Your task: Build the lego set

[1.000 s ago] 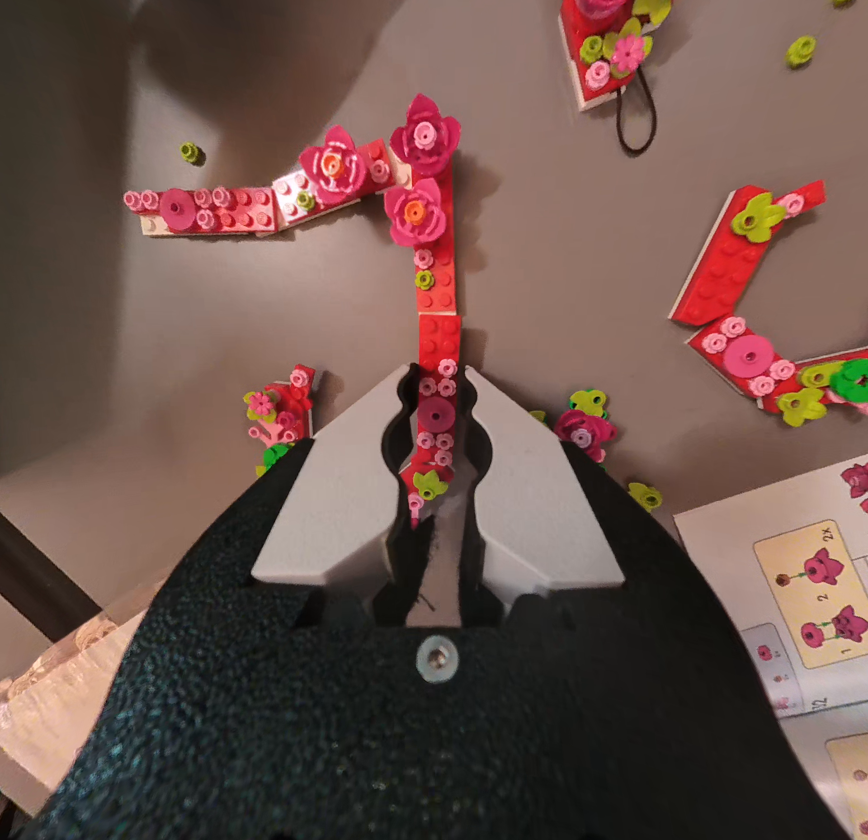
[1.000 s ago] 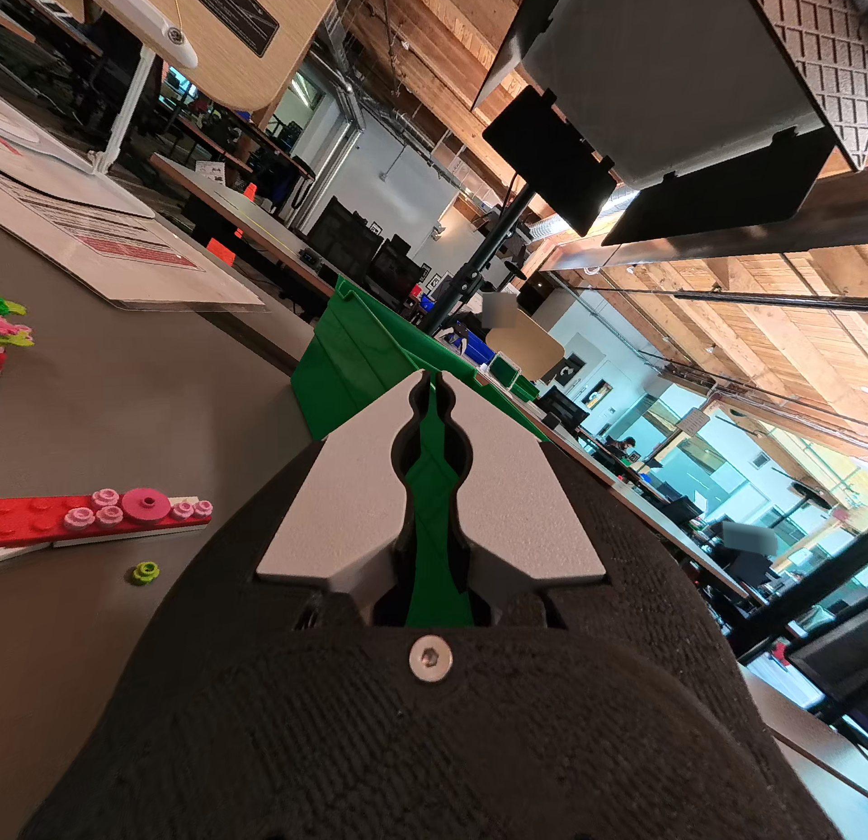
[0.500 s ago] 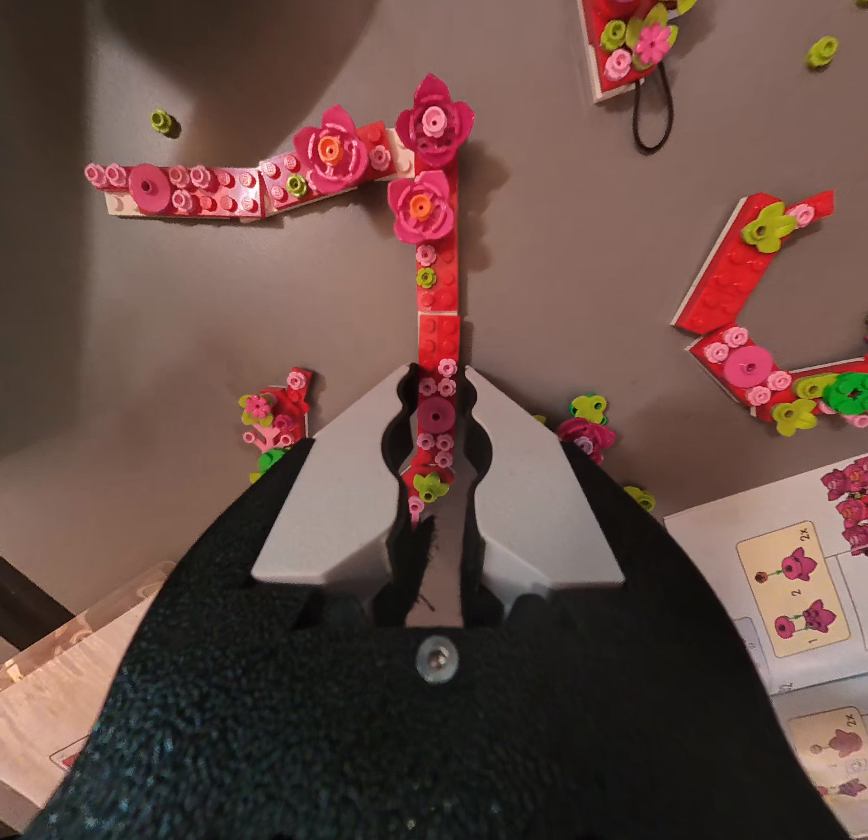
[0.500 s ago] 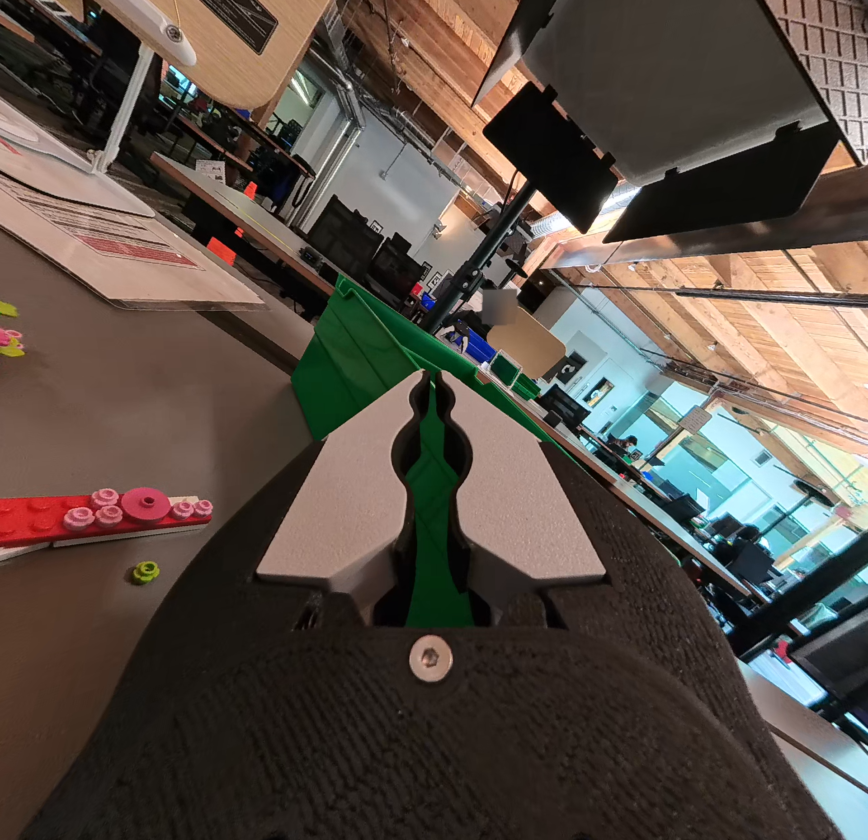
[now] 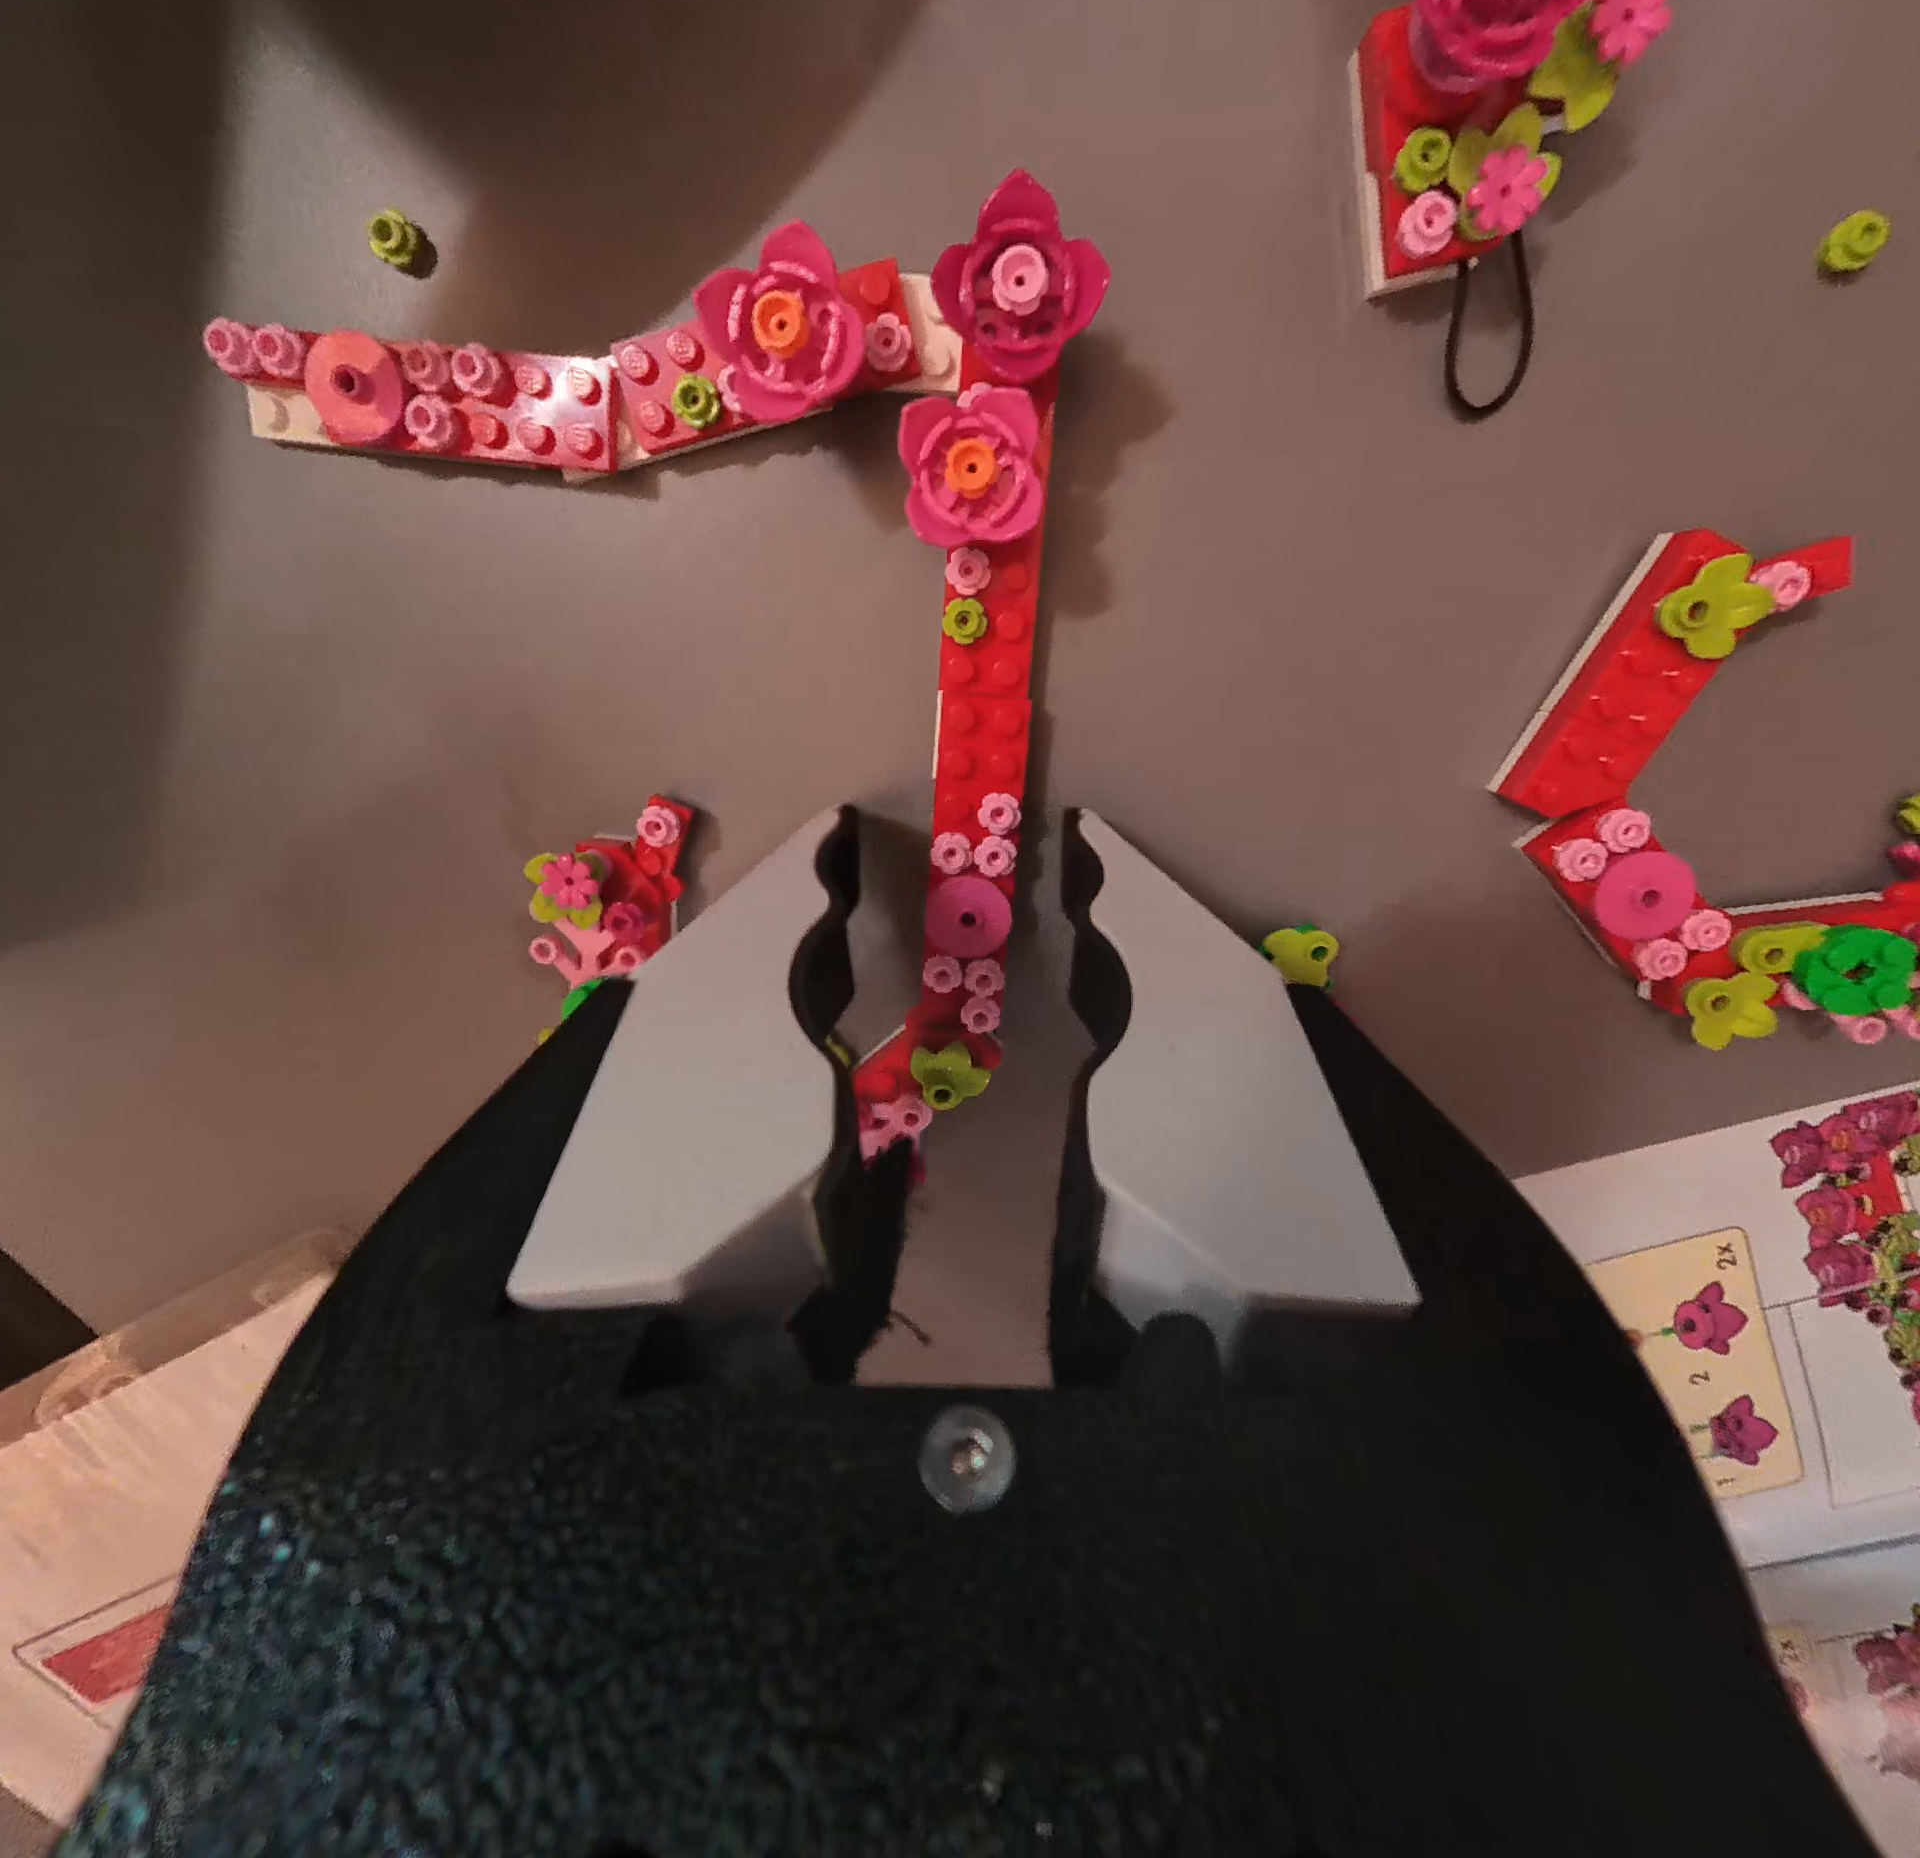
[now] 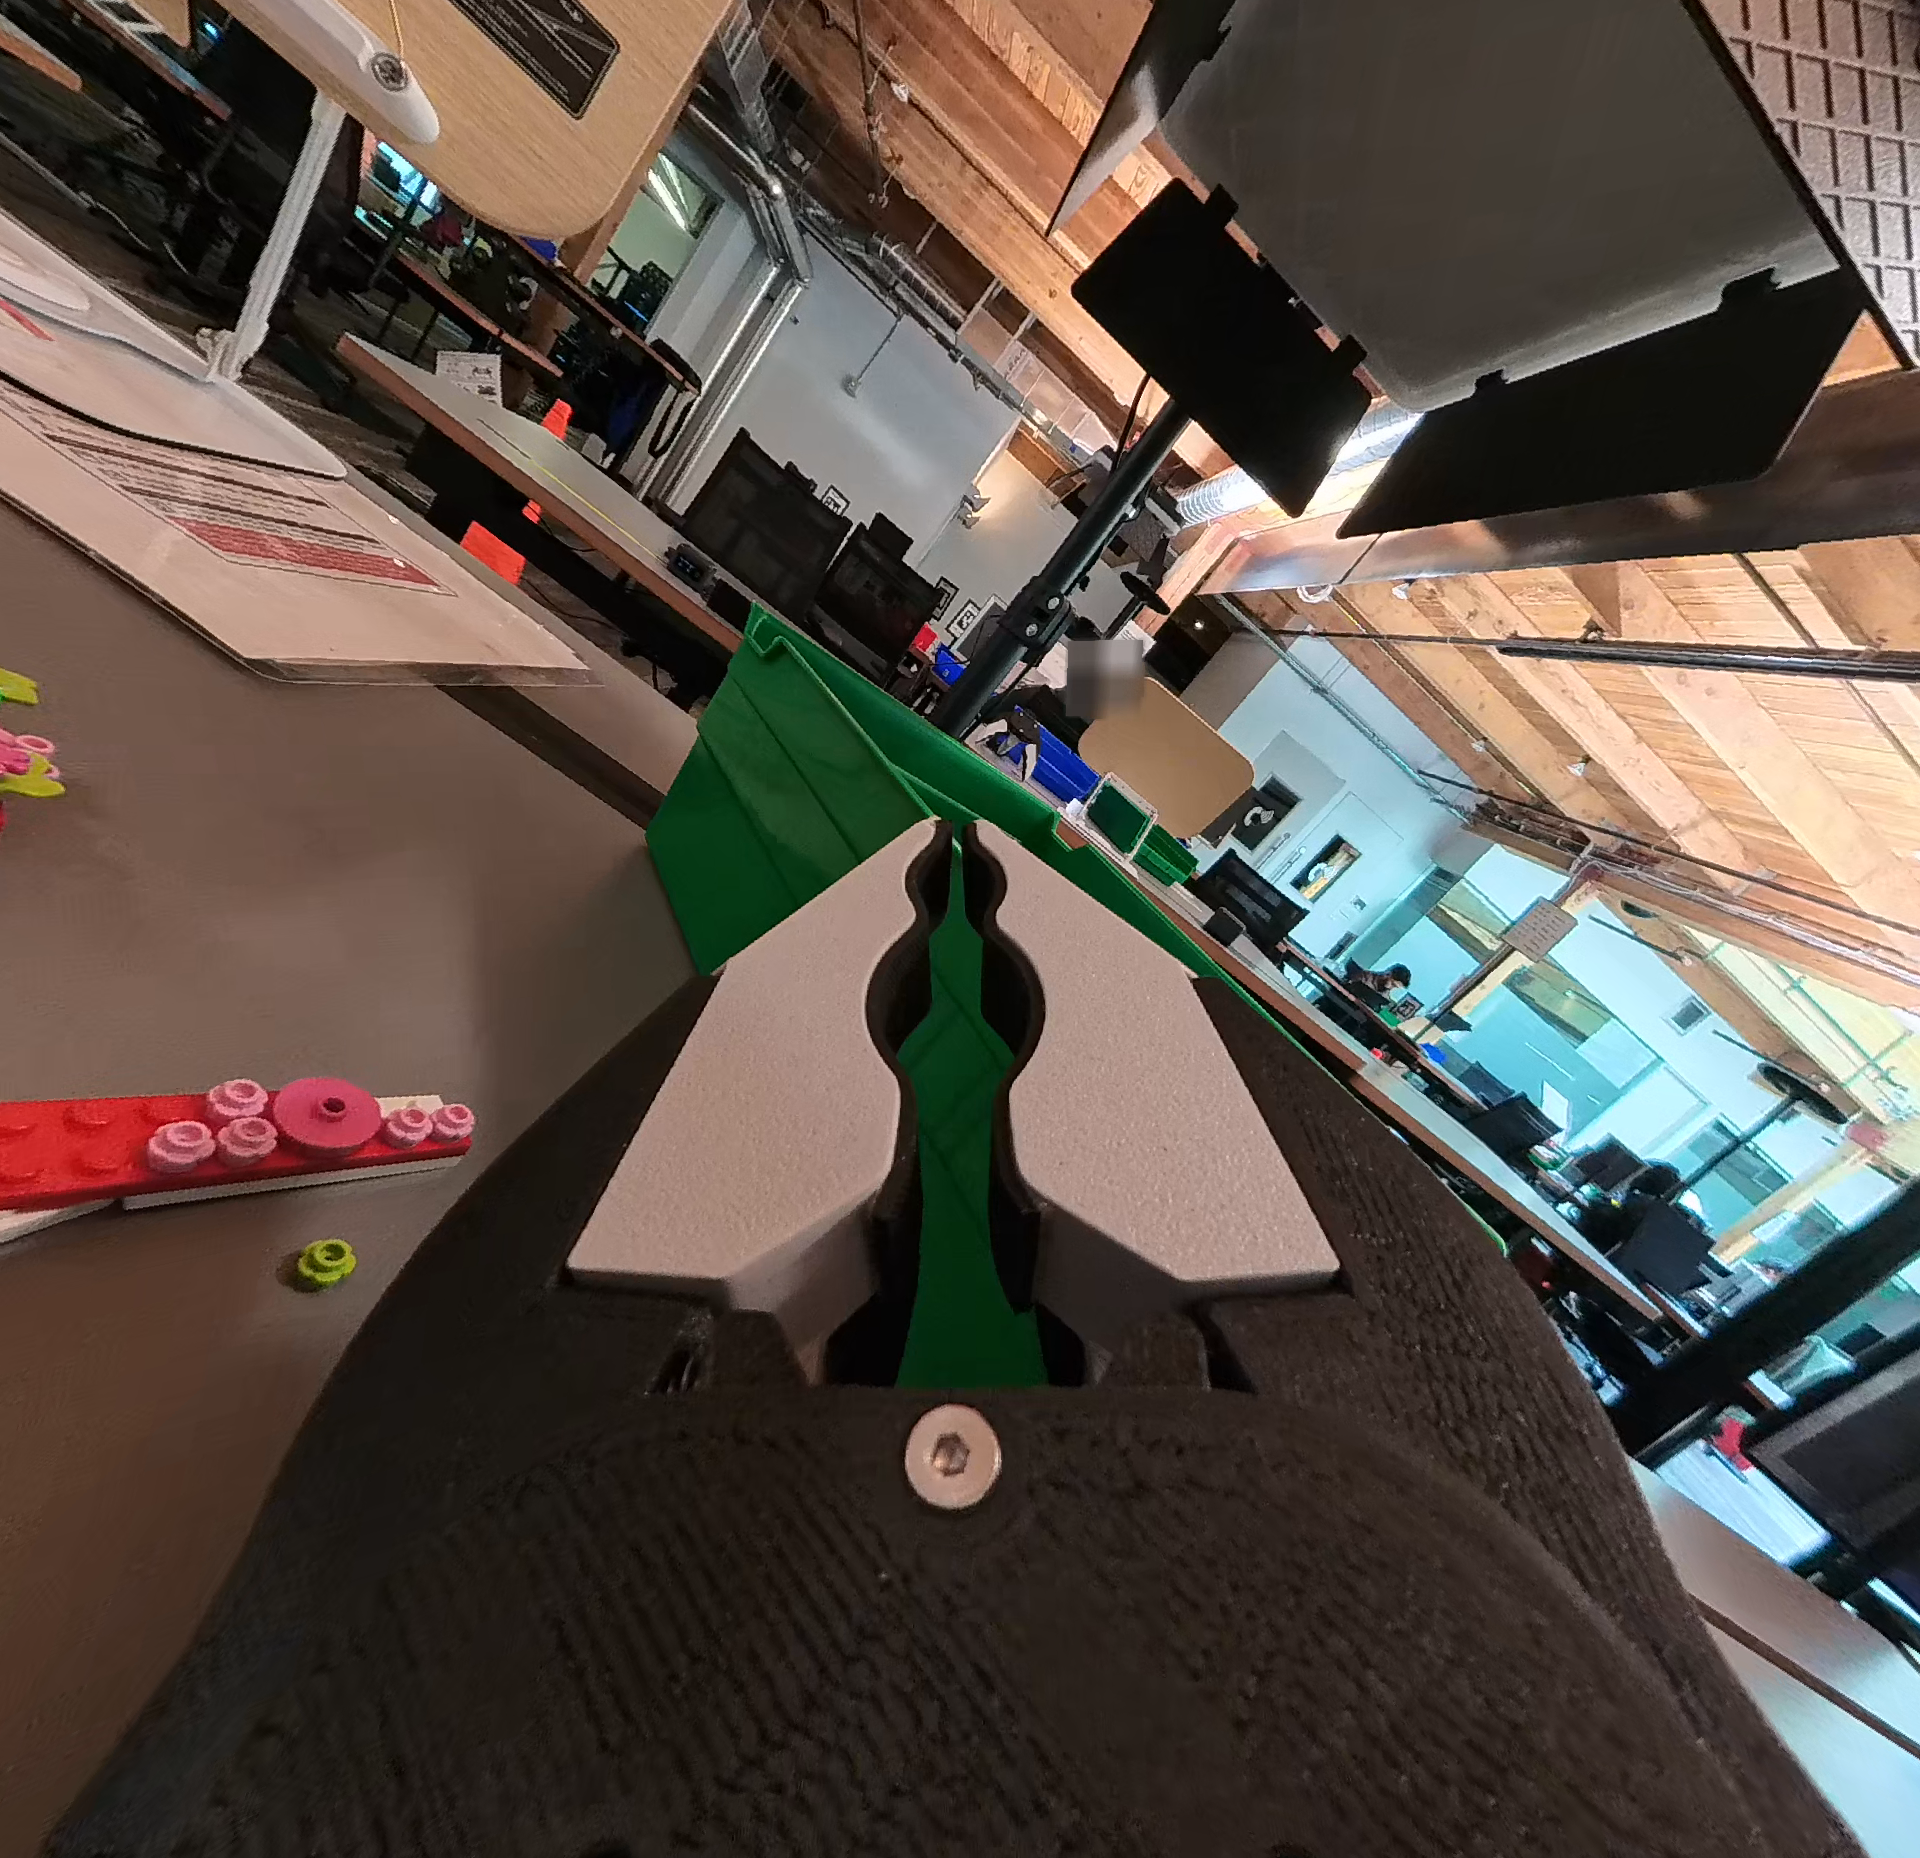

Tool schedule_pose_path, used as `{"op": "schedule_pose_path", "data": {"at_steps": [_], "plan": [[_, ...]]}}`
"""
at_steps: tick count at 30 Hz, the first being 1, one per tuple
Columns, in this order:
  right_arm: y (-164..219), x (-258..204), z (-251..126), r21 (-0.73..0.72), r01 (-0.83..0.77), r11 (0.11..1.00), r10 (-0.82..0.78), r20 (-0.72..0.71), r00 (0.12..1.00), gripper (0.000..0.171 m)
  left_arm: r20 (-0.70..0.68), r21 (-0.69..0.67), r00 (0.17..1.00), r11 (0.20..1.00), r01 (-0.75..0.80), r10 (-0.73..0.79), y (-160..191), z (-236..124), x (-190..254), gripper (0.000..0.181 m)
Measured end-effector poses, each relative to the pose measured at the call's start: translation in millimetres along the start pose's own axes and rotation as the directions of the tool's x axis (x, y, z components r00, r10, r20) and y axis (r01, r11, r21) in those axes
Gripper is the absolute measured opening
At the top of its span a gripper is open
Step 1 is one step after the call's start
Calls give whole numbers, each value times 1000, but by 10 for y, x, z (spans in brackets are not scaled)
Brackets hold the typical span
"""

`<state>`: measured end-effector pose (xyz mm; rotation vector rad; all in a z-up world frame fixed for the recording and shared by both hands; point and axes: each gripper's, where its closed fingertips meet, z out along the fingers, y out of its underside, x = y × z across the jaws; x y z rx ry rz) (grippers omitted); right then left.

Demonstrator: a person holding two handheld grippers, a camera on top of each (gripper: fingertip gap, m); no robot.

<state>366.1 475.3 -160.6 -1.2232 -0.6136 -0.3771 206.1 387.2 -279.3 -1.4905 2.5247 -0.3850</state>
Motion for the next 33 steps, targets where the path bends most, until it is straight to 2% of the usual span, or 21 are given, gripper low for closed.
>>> {"op": "schedule_pose_path", "data": {"at_steps": [1,2,4,6,8,10,13,15,19,23,25,27,31,33], "plan": [[-3,0,-1,1,1,1000,-1,0,1000,0,23,13,1000,1000,9,-10,1,-41,-21,39],[-3,-2,-2,2,1,1000,-1,0,1000,0,55,51,998,998,19,-22,-16,-117,-45,42],[-6,3,-4,3,0,1000,0,-1,1000,0,76,303,992,950,70,-97,-194,-459,-62,45],[-6,12,-5,4,-7,1000,7,-4,1000,0,42,580,965,793,187,-259,-220,-1023,-139,47],[-6,20,-6,5,-10,1000,10,-6,1000,0,21,756,920,609,241,-391,-18,-1586,-155,50],[-8,21,-6,6,-11,1000,11,-7,1000,0,81,849,863,488,202,-498,259,-2020,-46,50],[-6,25,-5,5,-8,1000,8,-10,1000,0,208,907,737,408,100,-643,627,-2391,331,46],[-3,29,-5,2,-4,1000,4,-13,1000,0,261,914,689,403,49,-676,749,-2412,745,44],[10,31,0,-9,13,1000,-13,-21,1000,0,271,922,610,383,58,-745,934,-2099,1527,40],[24,49,-5,-21,19,1000,-20,-34,999,0,374,919,423,393,-44,-826,1127,-1868,2020,33],[32,52,-13,-29,25,999,-26,-39,999,0,446,895,293,423,-143,-846,1227,-1890,2171,20],[37,53,-36,-40,33,999,-35,-45,998,0,480,874,194,448,-190,-856,1338,-1898,2240,18],[-37,69,-159,-35,21,999,-23,-65,998,0,542,830,94,515,-213,-835,1421,-1906,2238,14],[-162,-20,-229,-3,-21,1000,21,-16,1000,0,589,802,95,566,-191,-803,1414,-1798,2203,7]]}}
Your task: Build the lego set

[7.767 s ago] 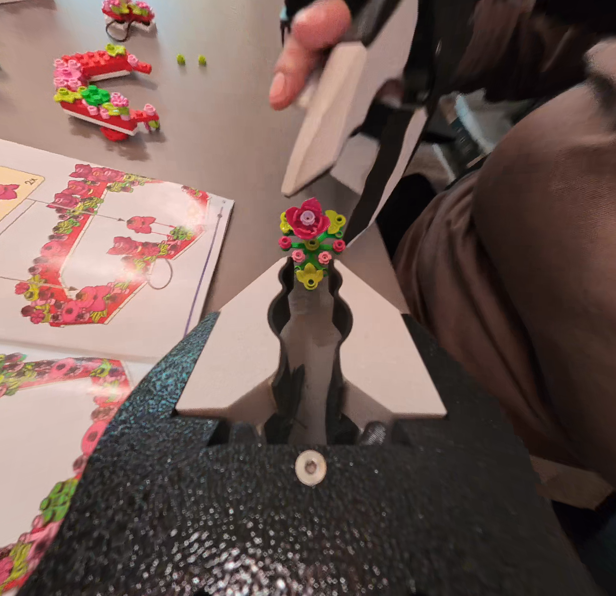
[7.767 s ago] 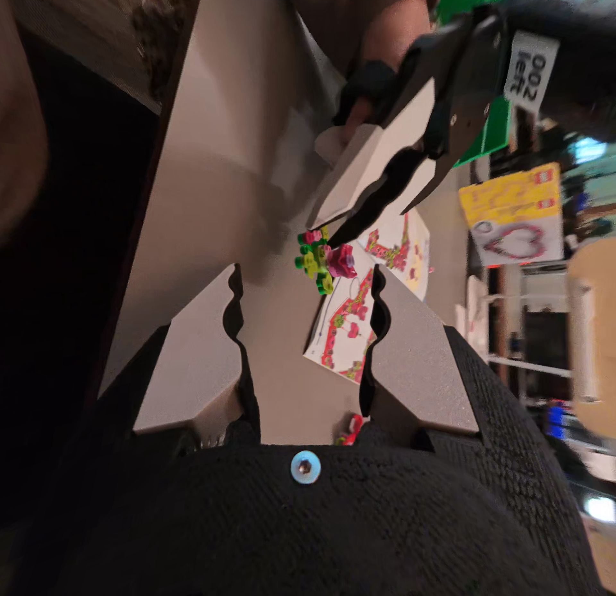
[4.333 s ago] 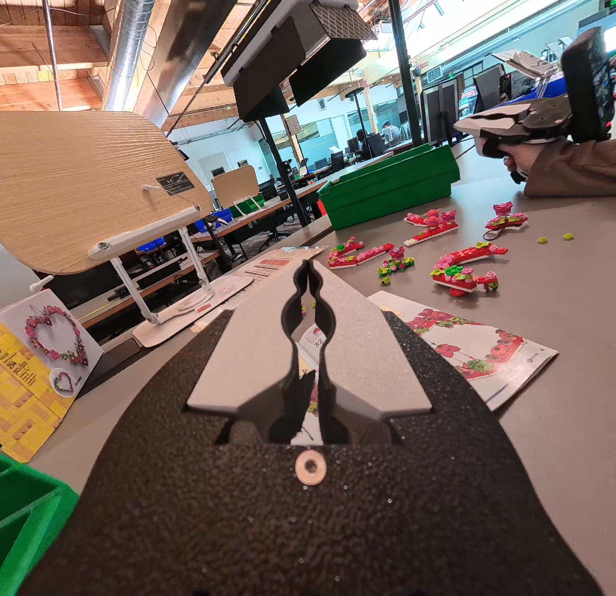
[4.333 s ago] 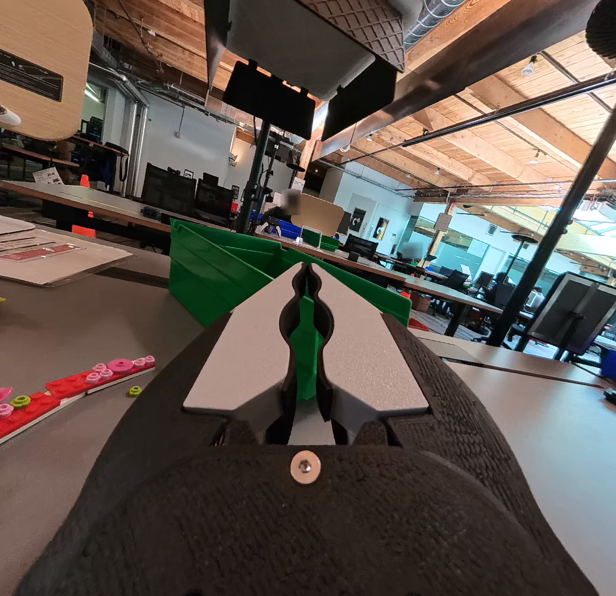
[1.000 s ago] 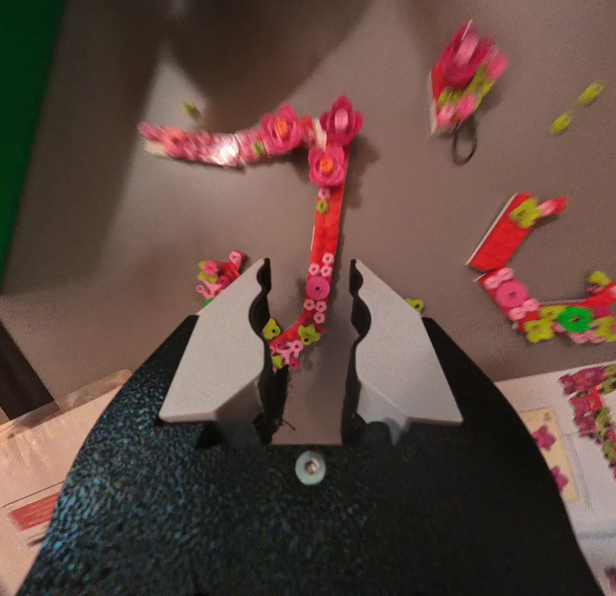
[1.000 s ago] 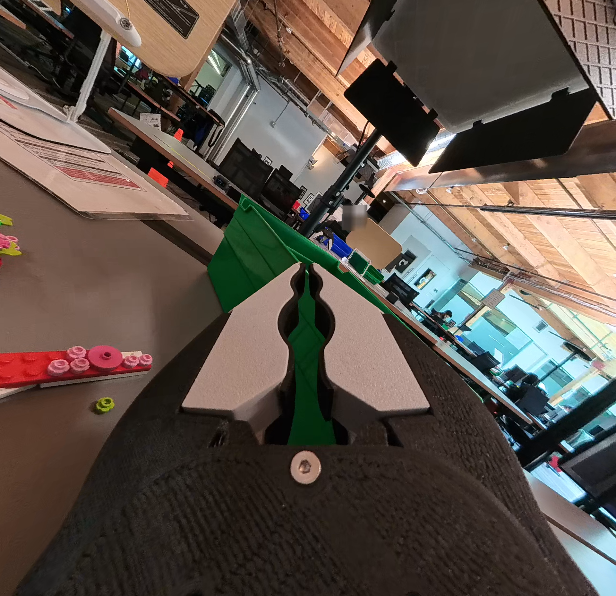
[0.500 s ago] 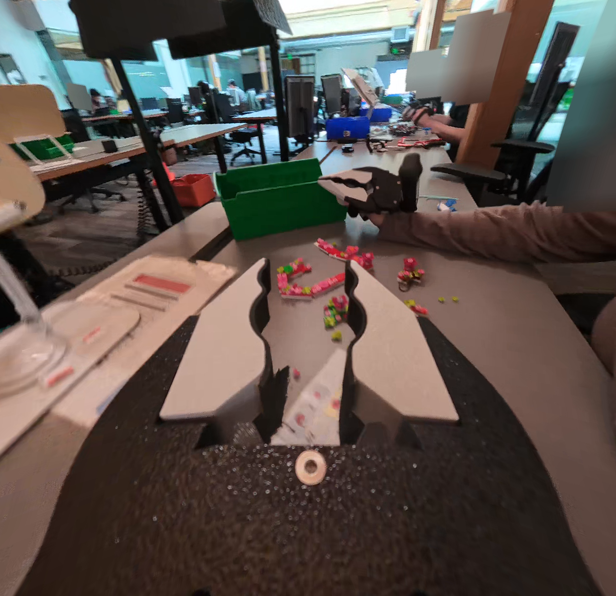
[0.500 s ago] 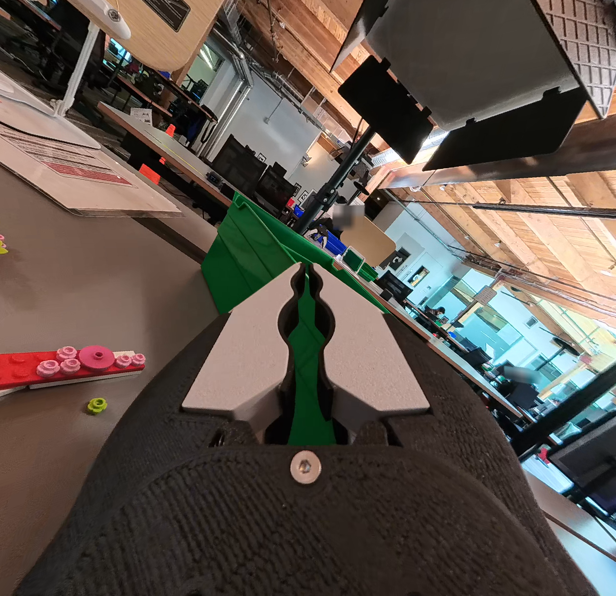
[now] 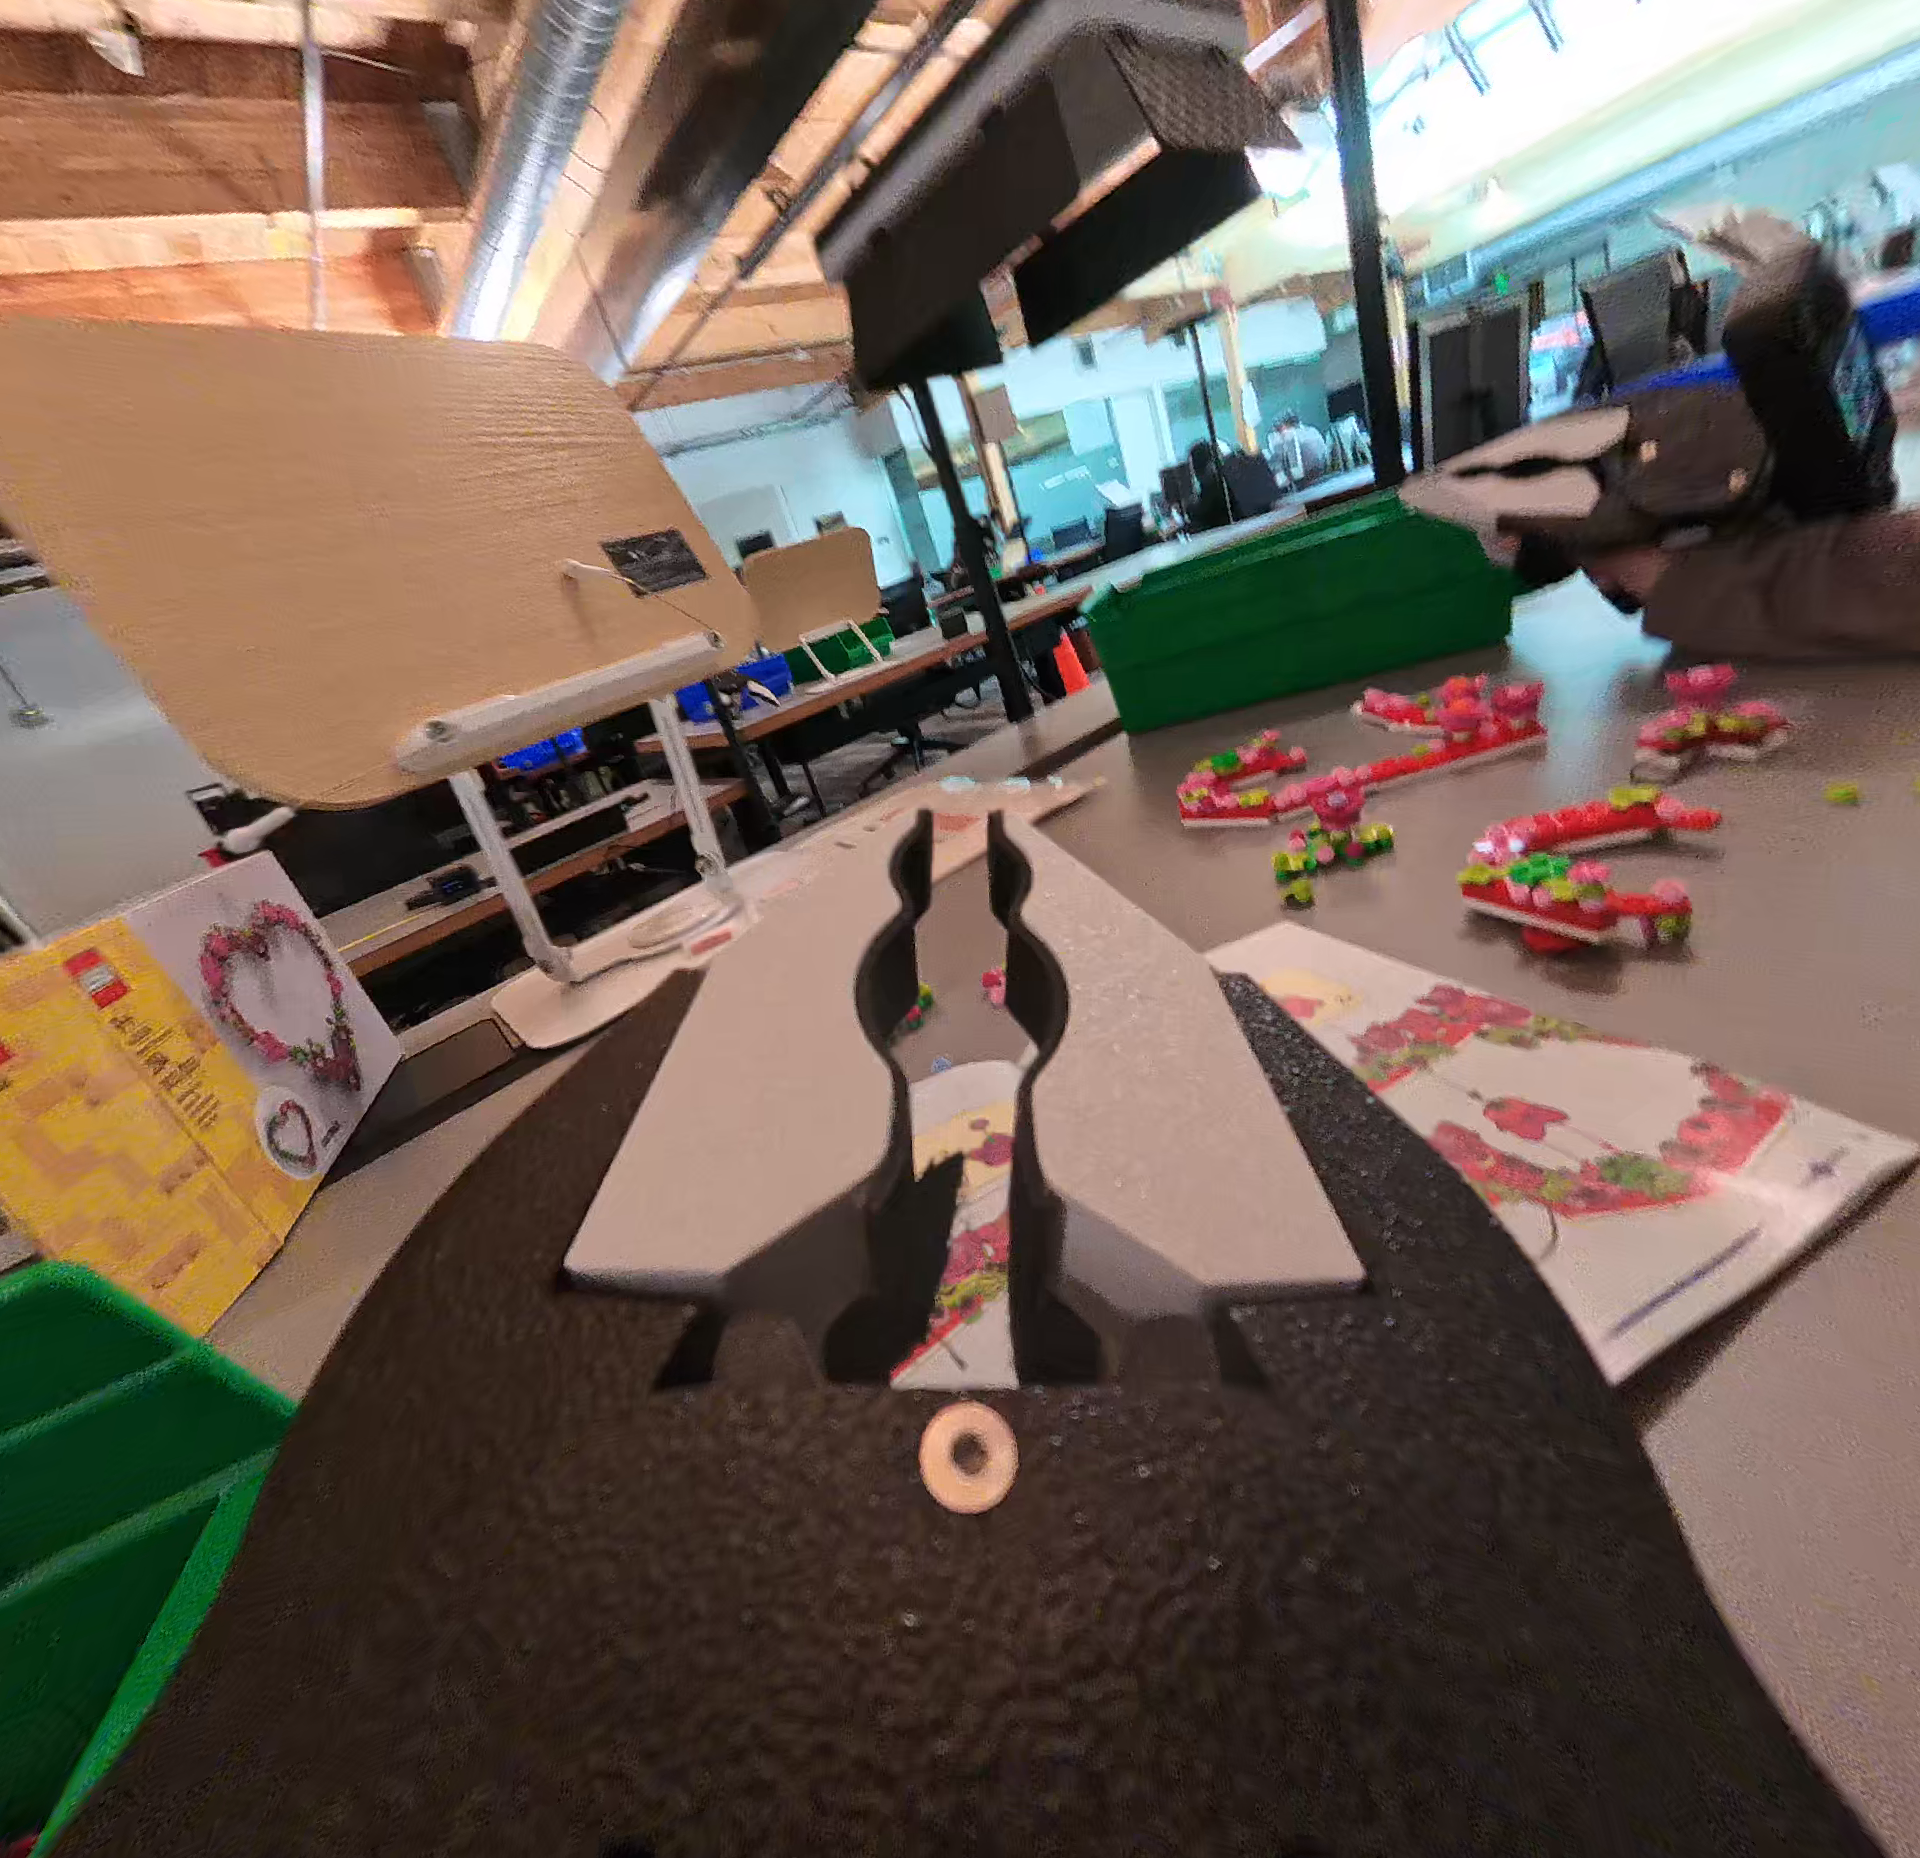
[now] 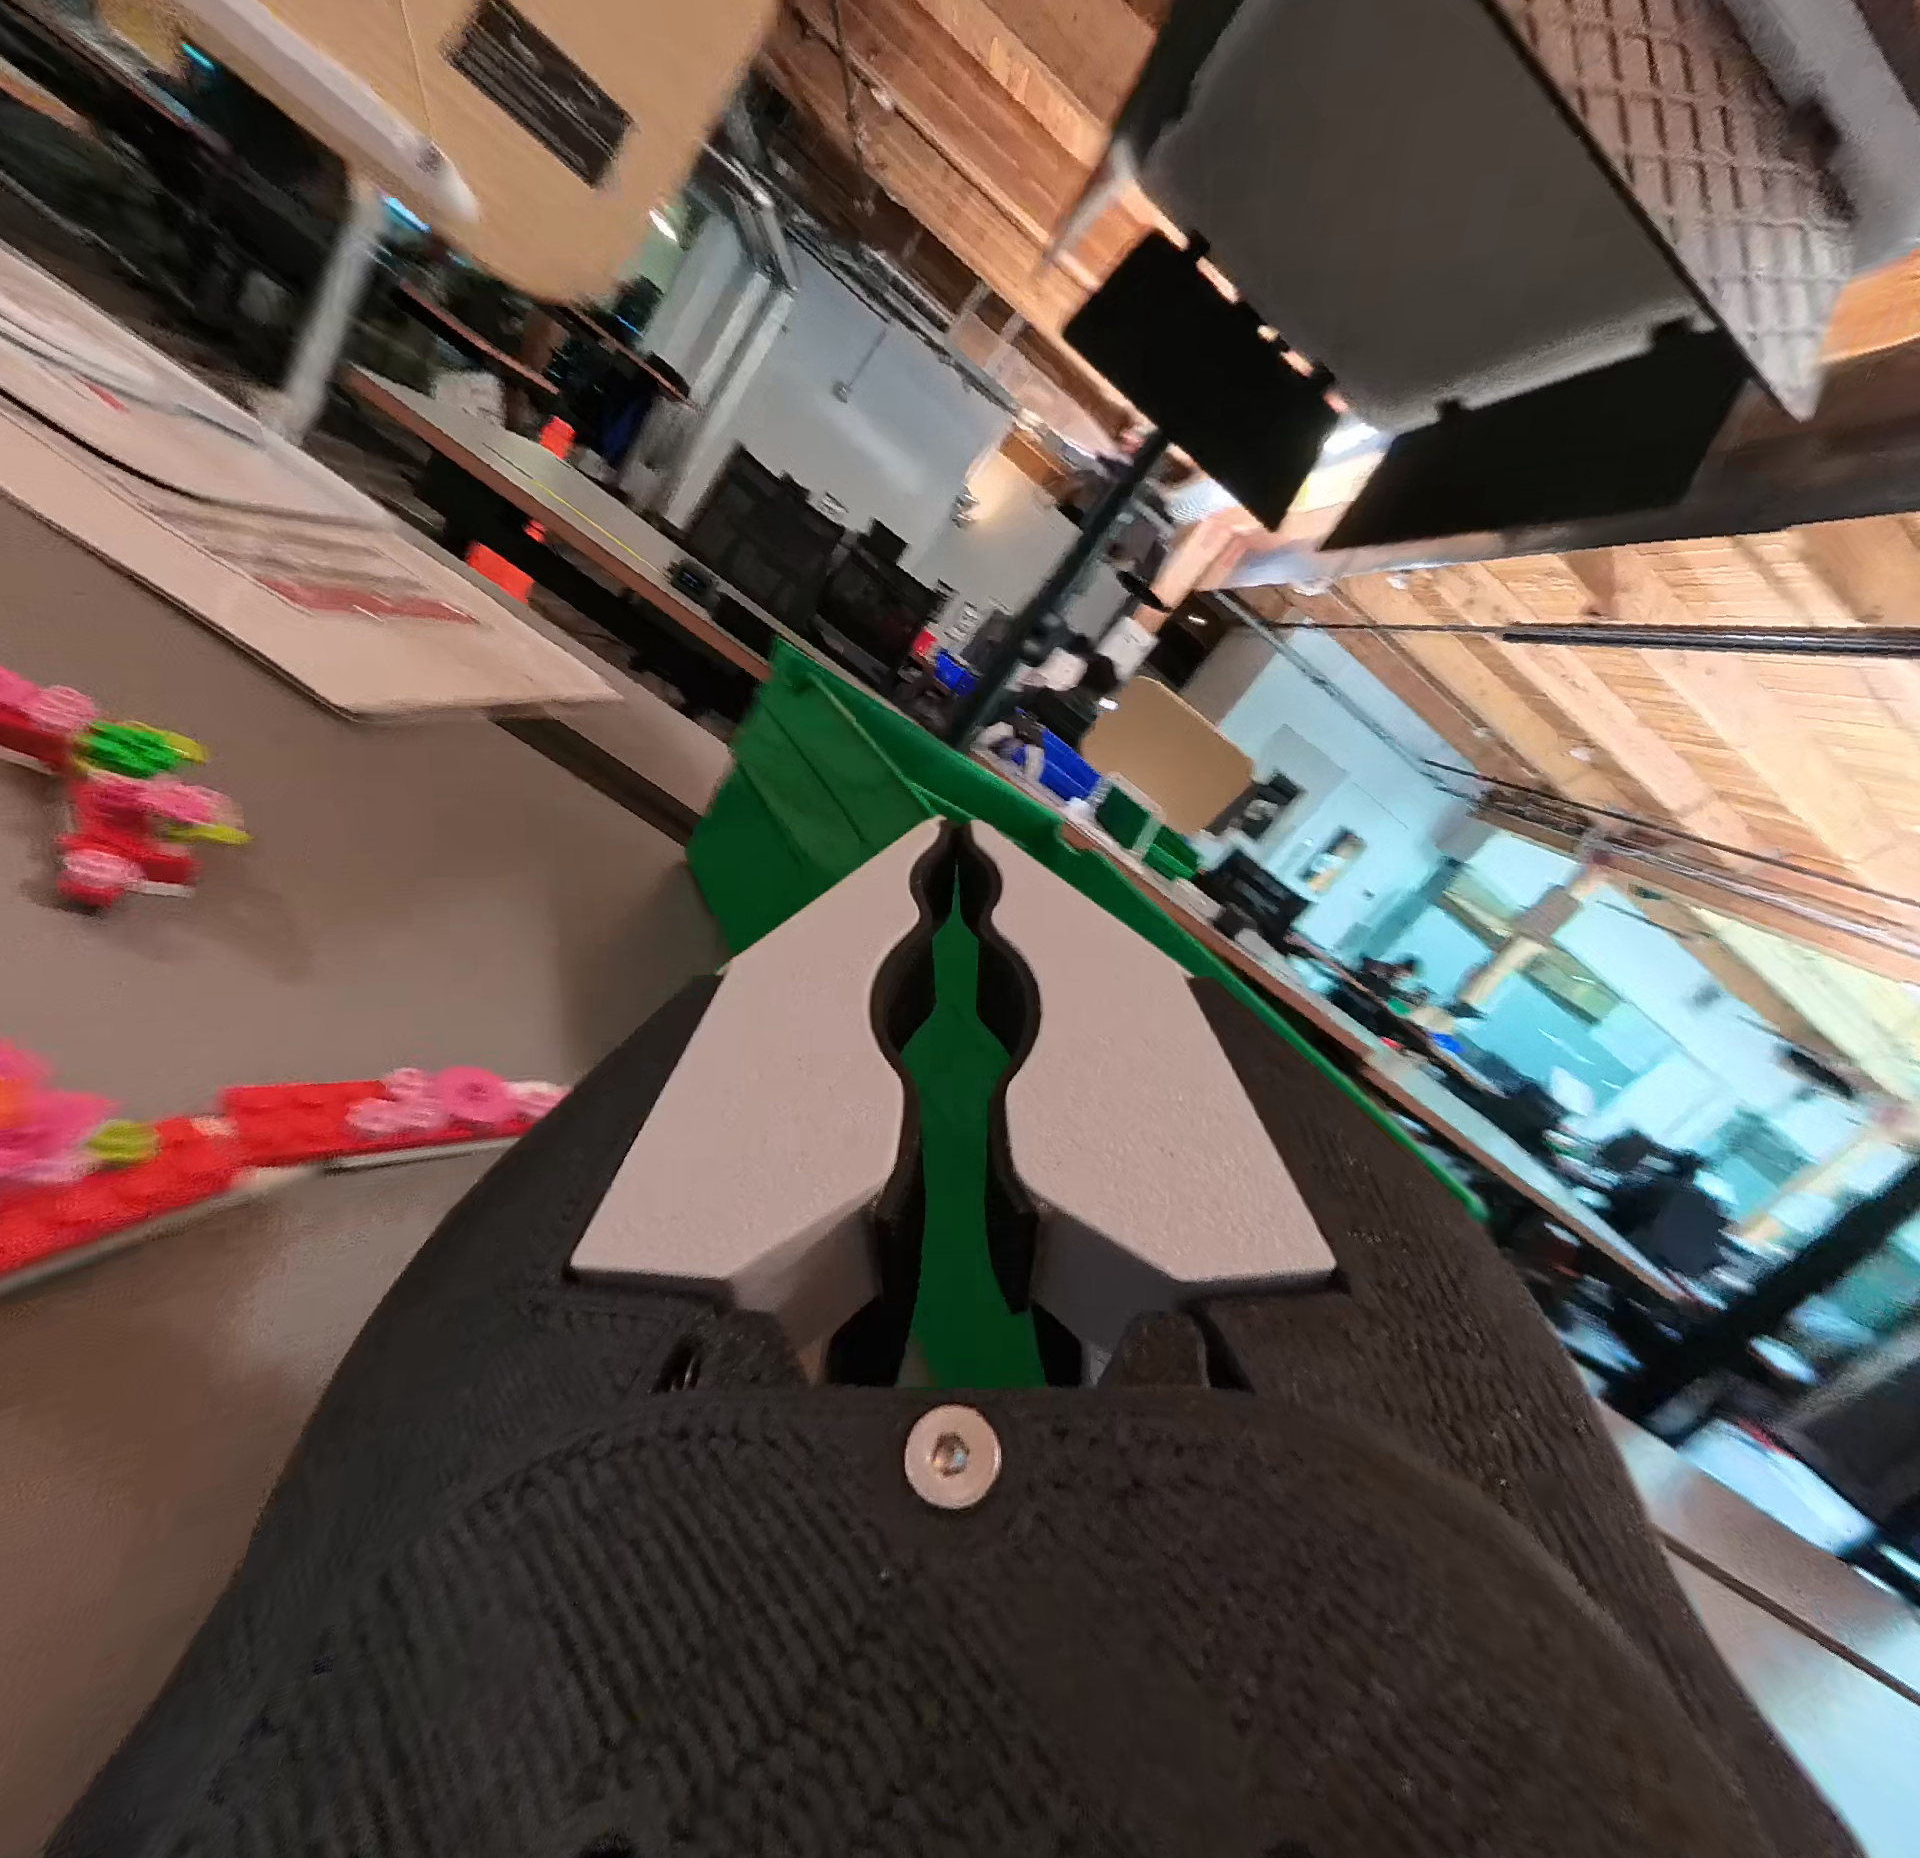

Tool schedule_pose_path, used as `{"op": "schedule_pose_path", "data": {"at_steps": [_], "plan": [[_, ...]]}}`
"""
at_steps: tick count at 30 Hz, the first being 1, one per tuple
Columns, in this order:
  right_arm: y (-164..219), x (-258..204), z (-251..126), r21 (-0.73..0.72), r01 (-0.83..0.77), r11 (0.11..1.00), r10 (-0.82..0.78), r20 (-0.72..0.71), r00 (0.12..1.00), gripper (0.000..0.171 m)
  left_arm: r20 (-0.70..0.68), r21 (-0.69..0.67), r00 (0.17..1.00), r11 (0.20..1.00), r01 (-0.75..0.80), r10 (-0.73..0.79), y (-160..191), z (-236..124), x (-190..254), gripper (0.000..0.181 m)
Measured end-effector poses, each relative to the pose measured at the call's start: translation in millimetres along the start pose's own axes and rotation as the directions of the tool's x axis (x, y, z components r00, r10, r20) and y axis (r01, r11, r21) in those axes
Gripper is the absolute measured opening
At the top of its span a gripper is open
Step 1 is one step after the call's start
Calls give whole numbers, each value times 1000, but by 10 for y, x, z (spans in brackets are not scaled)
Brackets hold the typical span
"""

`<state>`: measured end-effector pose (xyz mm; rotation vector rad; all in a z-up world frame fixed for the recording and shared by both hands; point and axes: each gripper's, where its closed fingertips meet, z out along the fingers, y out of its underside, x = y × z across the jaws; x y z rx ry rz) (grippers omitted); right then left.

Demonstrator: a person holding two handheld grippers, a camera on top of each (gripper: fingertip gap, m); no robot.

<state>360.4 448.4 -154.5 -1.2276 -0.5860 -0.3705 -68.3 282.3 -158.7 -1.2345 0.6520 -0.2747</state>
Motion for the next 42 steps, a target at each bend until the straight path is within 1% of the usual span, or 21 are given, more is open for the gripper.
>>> {"op": "schedule_pose_path", "data": {"at_steps": [1,2,3,4,5,6,8,10,12,14,16,21,24,31,42], "plan": [[-99,-94,-34,18,-35,999,34,55,998,0,-19,-18,1000,1000,-20,20,19,20,45,7],[-210,-235,-69,30,-78,996,74,140,987,0,-26,-15,999,999,-41,40,12,30,72,6],[-316,-404,-109,25,-121,992,112,236,965,0,-32,-5,998,998,-58,57,-3,30,97,4],[-399,-535,-145,5,-147,989,139,300,944,0,-41,-2,997,998,-67,67,-11,29,118,3],[-464,-597,-169,-10,-149,989,144,314,938,0,-40,3,997,998,-69,70,-21,27,121,3],[-514,-596,-186,-10,-137,990,134,289,948,0,-32,10,997,998,-68,68,-34,24,111,2],[-520,-486,-223,-9,-124,992,123,183,975,0,-28,22,998,998,-54,55,-57,14,98,2],[-433,-331,-298,-15,-112,994,113,54,992,0,-19,38,999,998,-43,44,-89,-1,79,0],[-362,-228,-395,-19,-58,998,57,-45,997,0,-12,54,999,997,-46,47,-122,-21,77,0],[-361,-198,-472,-26,-13,1000,11,-90,996,0,-6,72,999,996,-53,54,-165,-37,91,0],[-398,-183,-536,-21,-25,999,22,-120,992,0,-6,89,998,994,-63,63,-205,-53,116,0],[-443,-180,-696,-26,-100,995,95,-159,983,0,-13,110,996,990,-86,88,-258,-72,182,0],[-497,-197,-768,-10,-112,994,109,-159,981,0,-19,112,994,989,-101,104,-265,-72,212,0],[-467,-210,-732,-14,-110,994,107,-141,984,0,-22,108,991,986,-130,133,-258,-66,239,0],[-460,-221,-722,-15,-115,993,112,-132,985,0,-28,105,990,985,-135,139,-249,-61,251,0]]}}
